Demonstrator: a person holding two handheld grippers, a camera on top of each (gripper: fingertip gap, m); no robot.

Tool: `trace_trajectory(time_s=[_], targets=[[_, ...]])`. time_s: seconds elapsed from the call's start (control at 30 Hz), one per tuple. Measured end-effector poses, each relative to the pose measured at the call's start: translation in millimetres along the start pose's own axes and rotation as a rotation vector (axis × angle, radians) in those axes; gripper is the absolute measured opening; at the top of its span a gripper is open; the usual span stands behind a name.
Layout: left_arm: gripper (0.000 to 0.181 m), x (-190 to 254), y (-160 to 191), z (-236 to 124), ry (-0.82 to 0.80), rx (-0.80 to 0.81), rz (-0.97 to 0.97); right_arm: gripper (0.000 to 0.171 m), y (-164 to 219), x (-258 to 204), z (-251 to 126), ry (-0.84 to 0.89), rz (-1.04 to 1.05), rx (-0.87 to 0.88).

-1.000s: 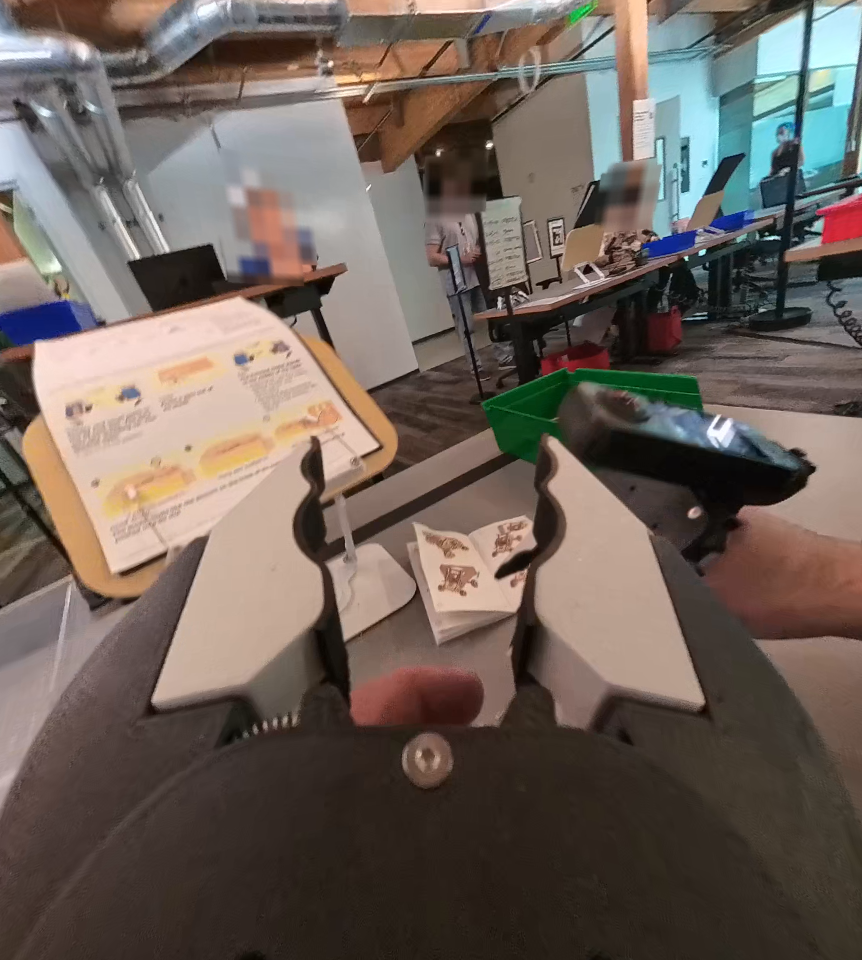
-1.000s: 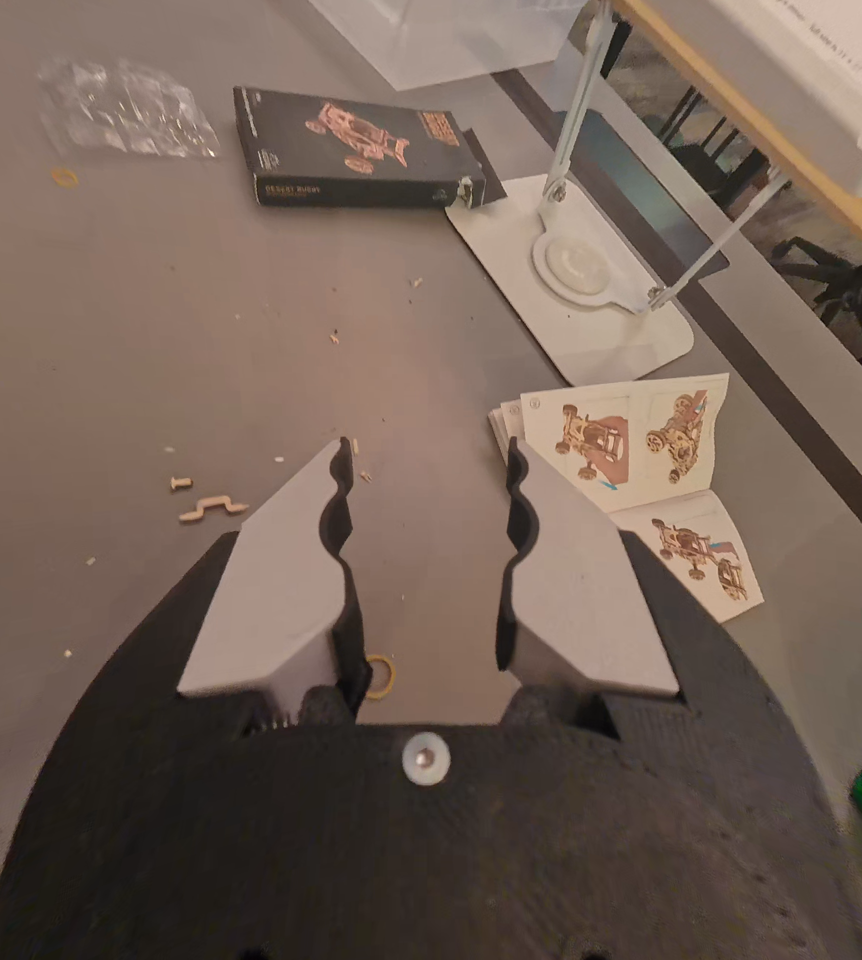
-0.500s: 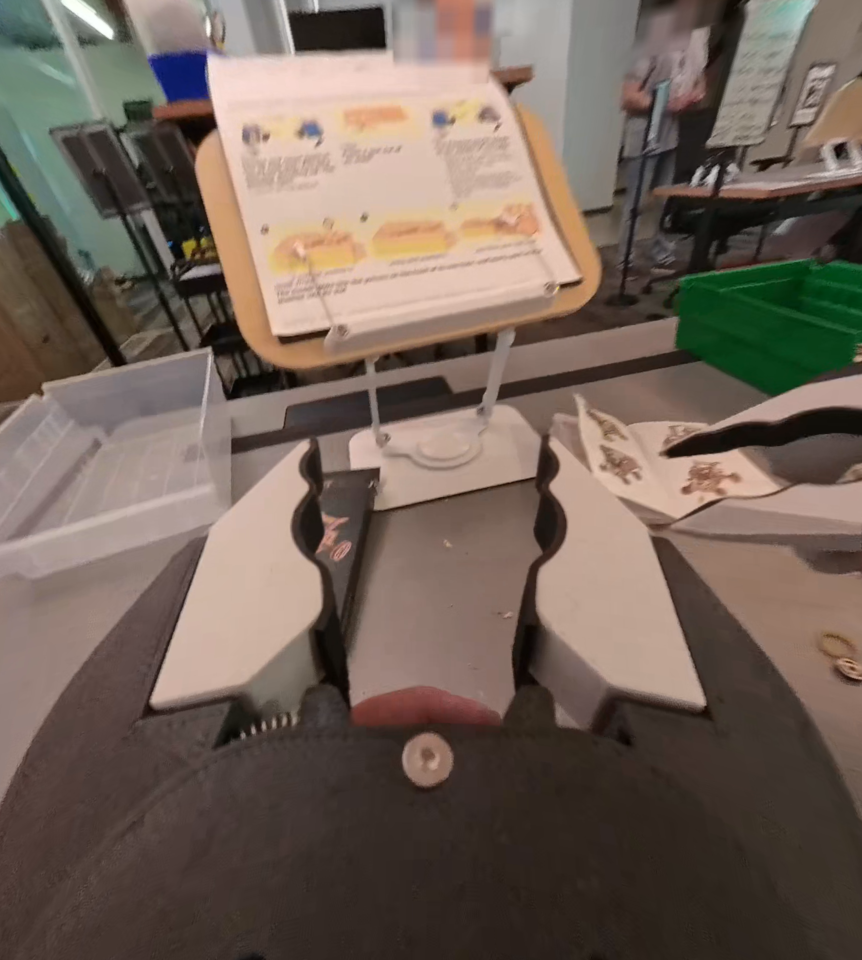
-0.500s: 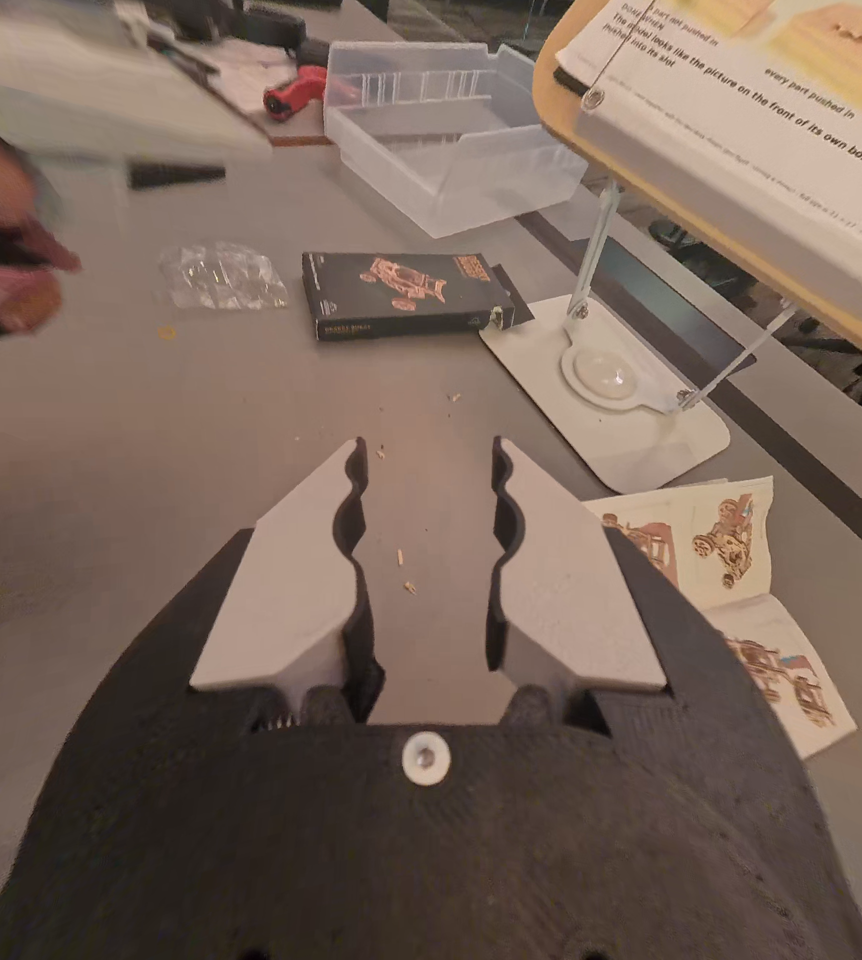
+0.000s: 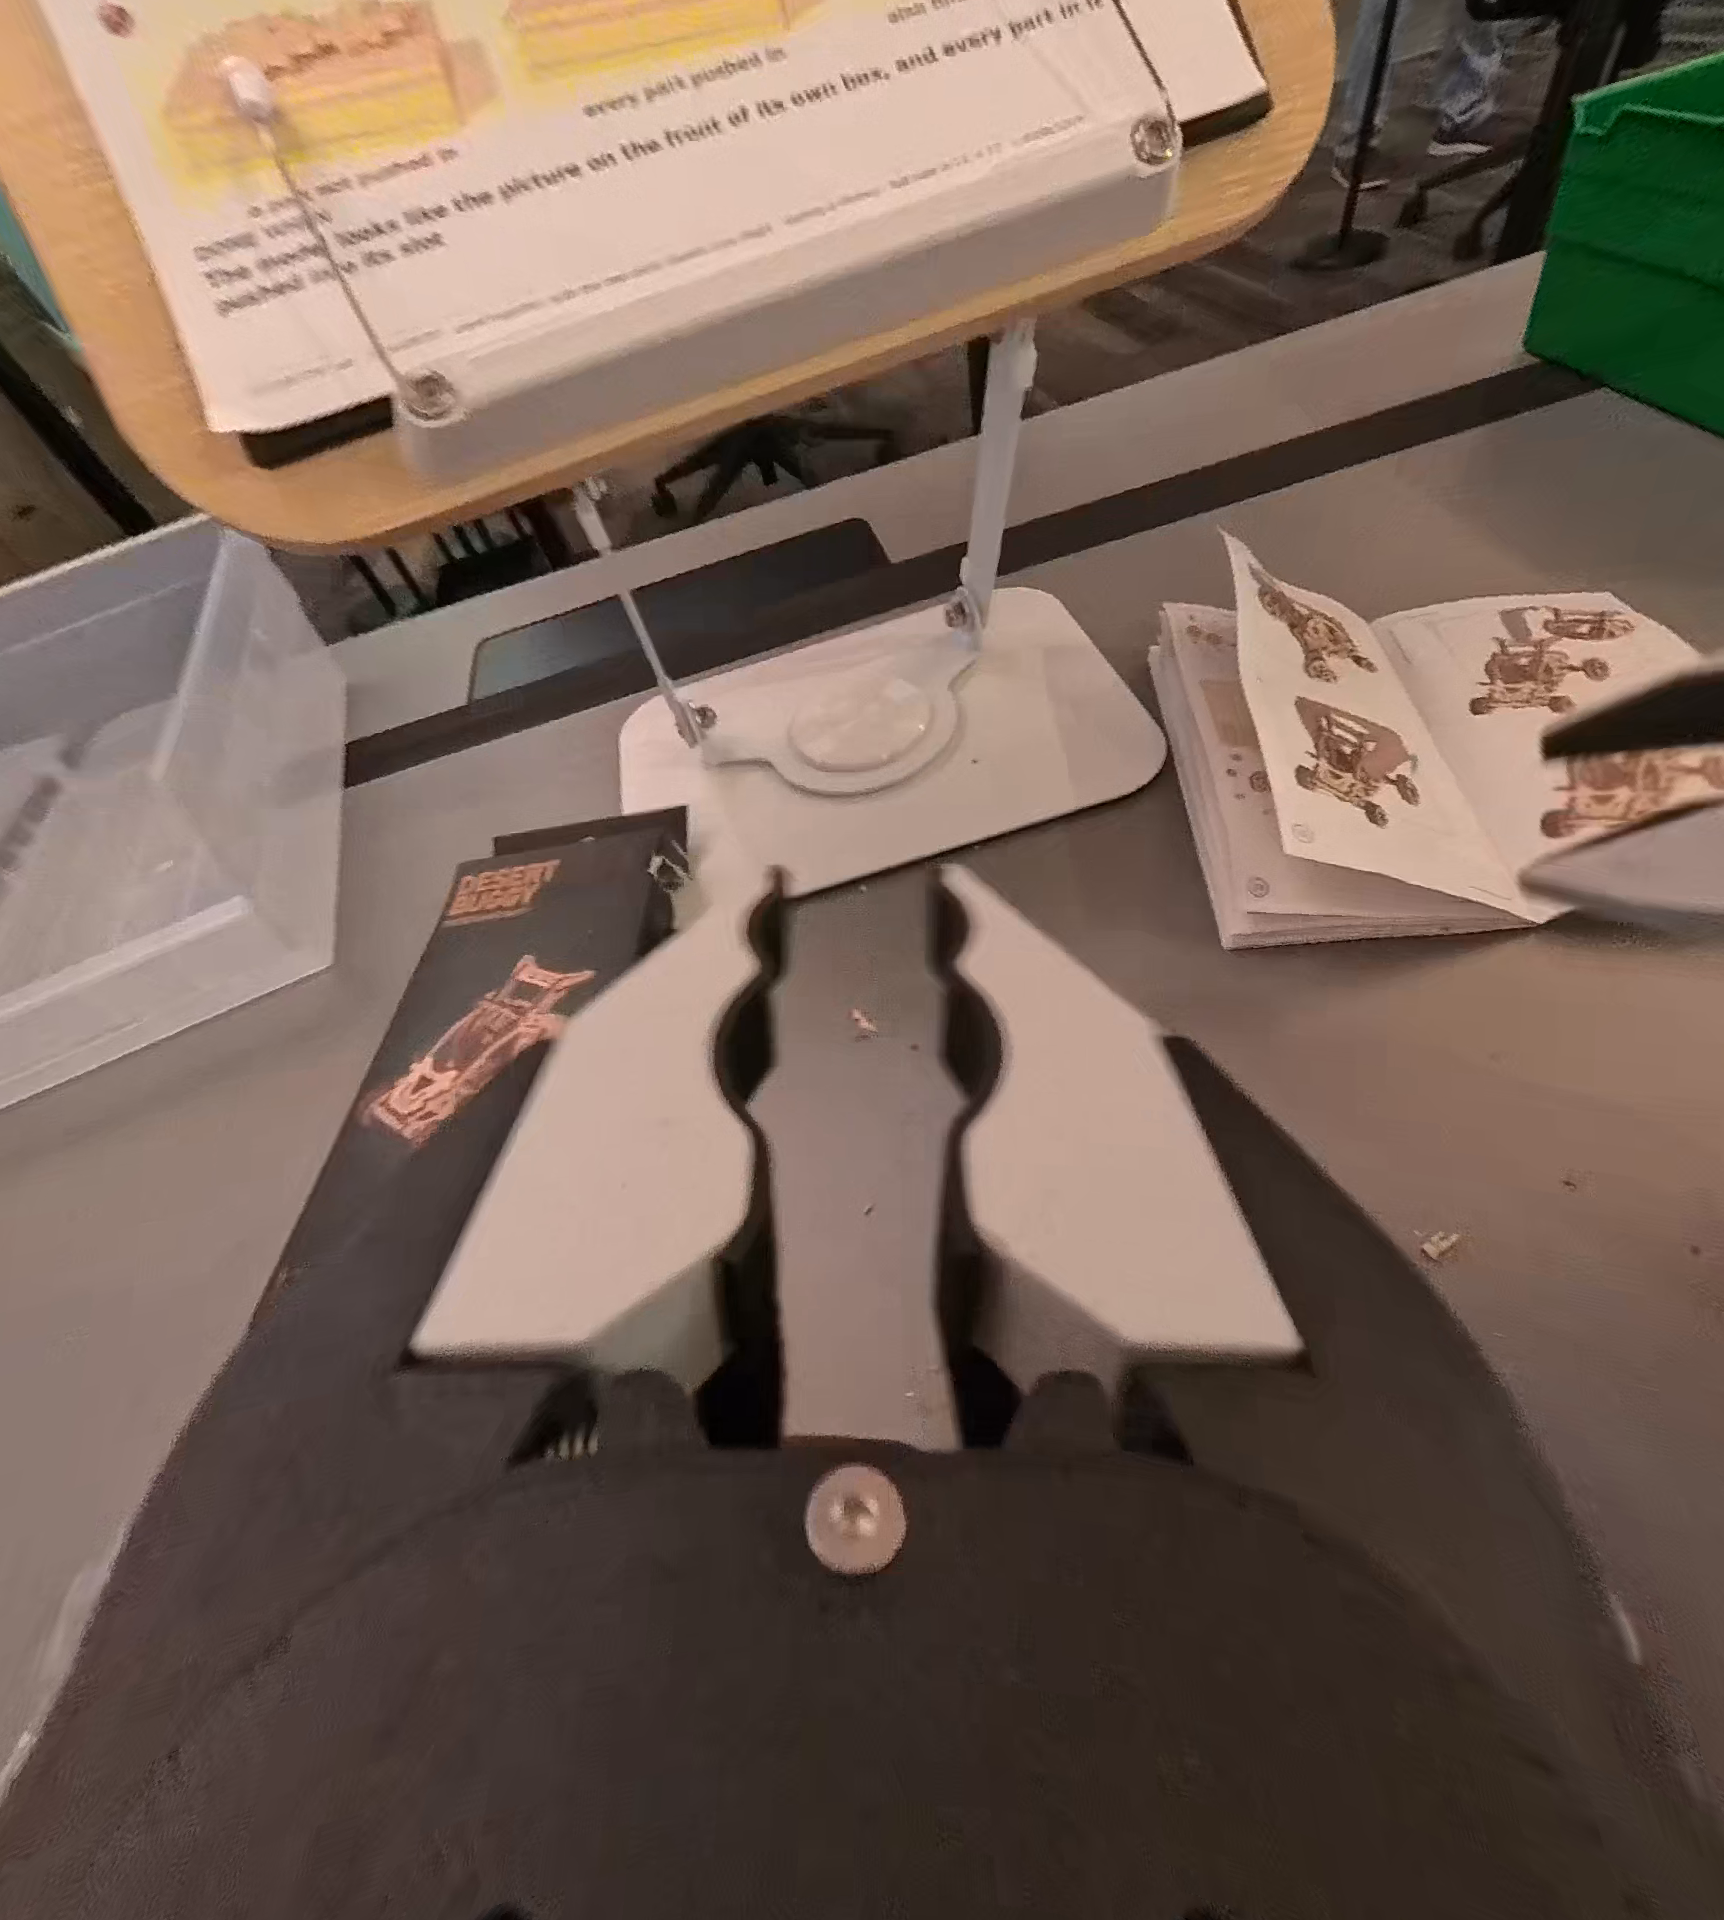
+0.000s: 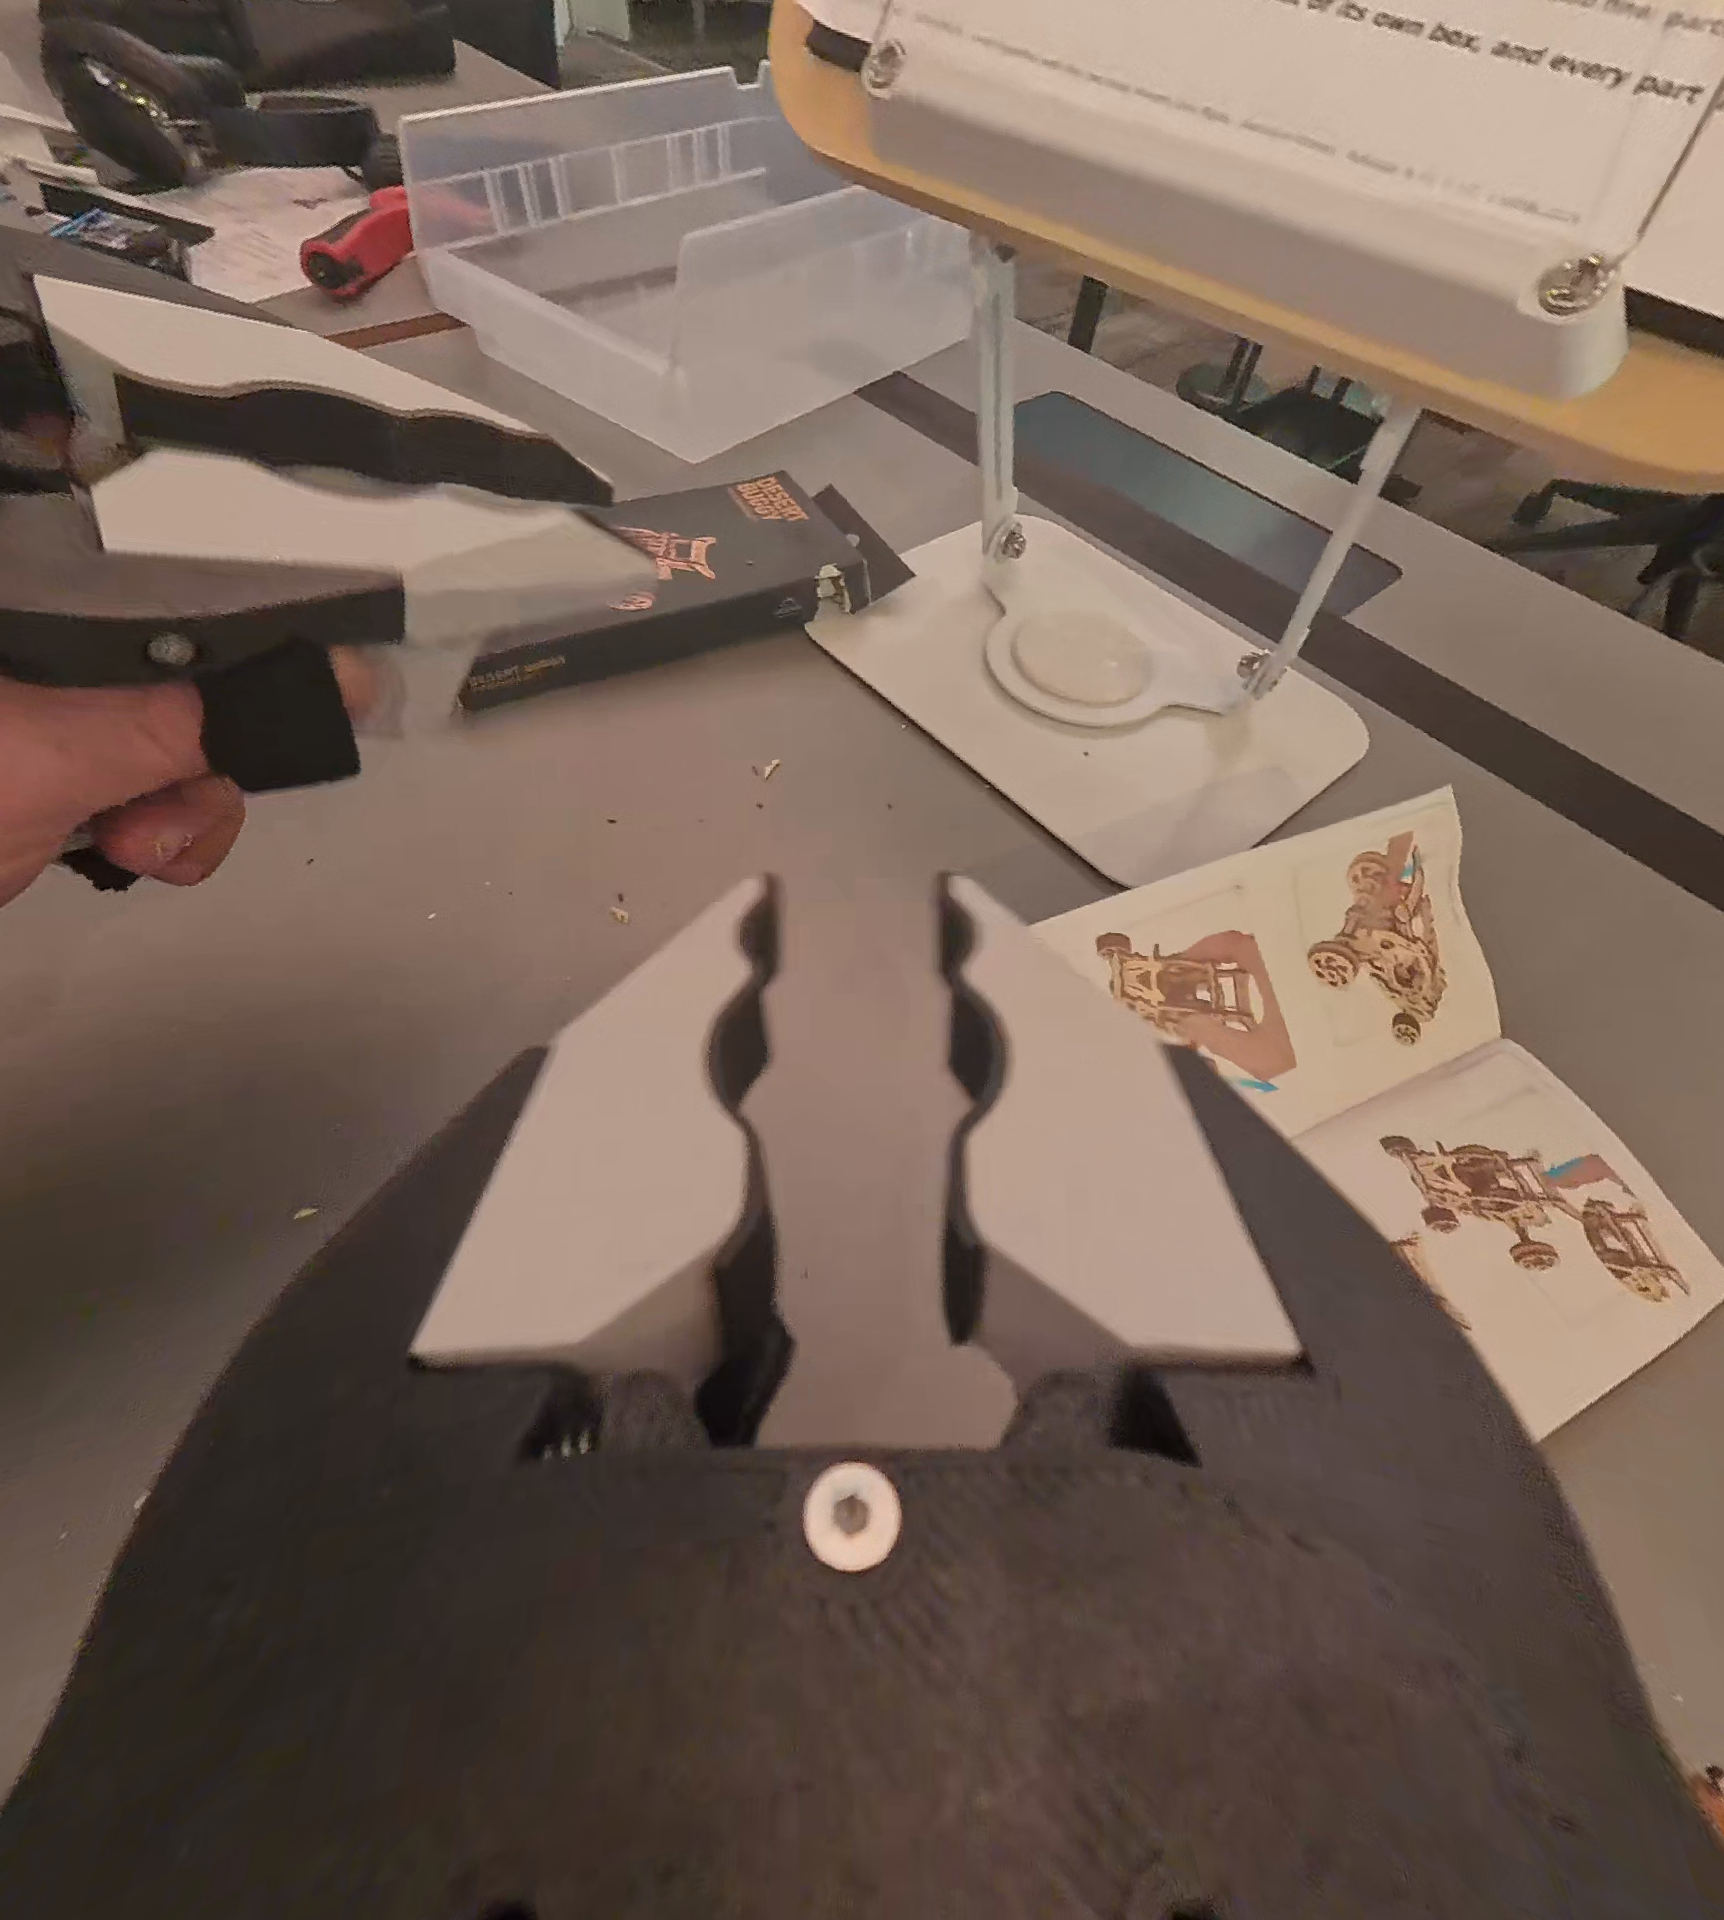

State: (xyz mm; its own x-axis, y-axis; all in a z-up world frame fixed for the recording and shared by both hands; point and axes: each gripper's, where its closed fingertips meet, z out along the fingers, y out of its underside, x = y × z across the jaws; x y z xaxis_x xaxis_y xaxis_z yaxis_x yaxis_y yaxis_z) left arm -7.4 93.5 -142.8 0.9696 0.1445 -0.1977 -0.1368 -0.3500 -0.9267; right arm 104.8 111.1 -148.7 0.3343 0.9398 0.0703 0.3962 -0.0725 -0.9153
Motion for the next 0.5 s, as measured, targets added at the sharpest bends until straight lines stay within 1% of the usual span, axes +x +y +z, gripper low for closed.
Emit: trace_trajectory(time_s=[0.03,0.07,0.13,0.17,0.2,0.23,0.27,0.3,0.33,0.4,0.47,0.5], targets=[[0.054,2,3,4,0.013,-0.021,-0.005,0.046,0,2,0,0.0,0.008,-0.001],[0.075,5,5,6,0.03,-0.04,-0.003,0.058,-1,4,-1,0.0,0.012,0.002],[0.088,9,7,7,0.063,-0.041,0.017,0.063,-3,8,-4,0.008,-0.003,0.013],[0.091,10,8,6,0.076,-0.038,0.03,0.064,-3,11,-7,0.014,-0.023,0.009],[0.084,11,9,3,0.089,-0.036,0.041,0.054,-2,12,-10,0.012,-0.047,0.005],[0.063,12,10,-1,0.114,-0.033,0.052,0.028,-1,10,-14,-0.007,-0.07,0.0],[0.039,13,11,-5,0.145,-0.029,0.062,0.0,0,8,-17,-0.032,-0.078,-0.005],[0.006,12,13,-10,0.167,-0.026,0.063,0.0,3,9,-20,-0.036,-0.065,-0.015],[0.0,8,15,-15,0.182,-0.022,0.056,0.0,5,10,-23,-0.038,-0.057,-0.026],[0.0,-6,18,-24,0.197,-0.023,0.02,0.0,6,11,-30,-0.038,-0.067,-0.022],[0.0,-33,19,-30,0.15,-0.019,0.01,0.0,4,10,-37,-0.038,-0.078,-0.006],[0.01,-48,19,-31,0.116,-0.021,0.017,0.0,4,9,-39,-0.042,-0.078,-0.002]])
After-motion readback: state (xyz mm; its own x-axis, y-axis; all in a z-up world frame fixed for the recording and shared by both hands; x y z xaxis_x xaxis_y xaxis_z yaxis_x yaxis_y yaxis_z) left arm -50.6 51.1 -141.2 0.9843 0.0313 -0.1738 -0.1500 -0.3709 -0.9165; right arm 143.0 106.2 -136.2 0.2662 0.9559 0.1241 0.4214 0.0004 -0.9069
